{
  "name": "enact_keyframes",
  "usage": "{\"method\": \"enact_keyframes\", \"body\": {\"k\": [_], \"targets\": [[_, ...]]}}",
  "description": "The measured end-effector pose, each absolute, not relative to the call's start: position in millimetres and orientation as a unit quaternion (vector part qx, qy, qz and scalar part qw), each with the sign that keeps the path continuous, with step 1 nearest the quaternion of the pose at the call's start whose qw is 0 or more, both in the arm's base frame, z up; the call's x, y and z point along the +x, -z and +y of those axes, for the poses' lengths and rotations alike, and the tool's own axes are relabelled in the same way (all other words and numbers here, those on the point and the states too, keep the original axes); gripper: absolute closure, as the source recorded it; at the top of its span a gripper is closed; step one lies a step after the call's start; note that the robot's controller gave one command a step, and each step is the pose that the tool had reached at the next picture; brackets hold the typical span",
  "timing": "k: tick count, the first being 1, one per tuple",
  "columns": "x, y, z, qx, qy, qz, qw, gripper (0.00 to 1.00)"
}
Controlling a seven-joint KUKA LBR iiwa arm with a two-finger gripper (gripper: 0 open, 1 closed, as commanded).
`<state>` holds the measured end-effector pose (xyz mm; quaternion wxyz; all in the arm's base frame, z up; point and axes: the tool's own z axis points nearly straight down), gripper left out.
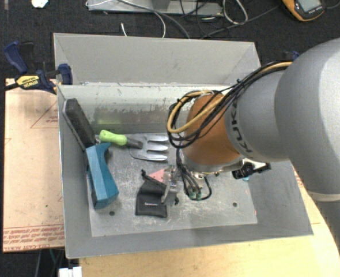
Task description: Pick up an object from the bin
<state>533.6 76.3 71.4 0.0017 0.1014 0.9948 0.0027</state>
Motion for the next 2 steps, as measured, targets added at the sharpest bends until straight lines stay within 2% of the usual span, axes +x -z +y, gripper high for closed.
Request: {"method": "enact_keyframes", "body": {"k": [1, 2], "targets": [[533.8, -111.9, 74.6, 0.045, -0.002, 0.999, 0.001, 1.0], [506.7, -183.9, 93.1, 0.01, -0.001, 1.0, -0.001, 1.0]]}}
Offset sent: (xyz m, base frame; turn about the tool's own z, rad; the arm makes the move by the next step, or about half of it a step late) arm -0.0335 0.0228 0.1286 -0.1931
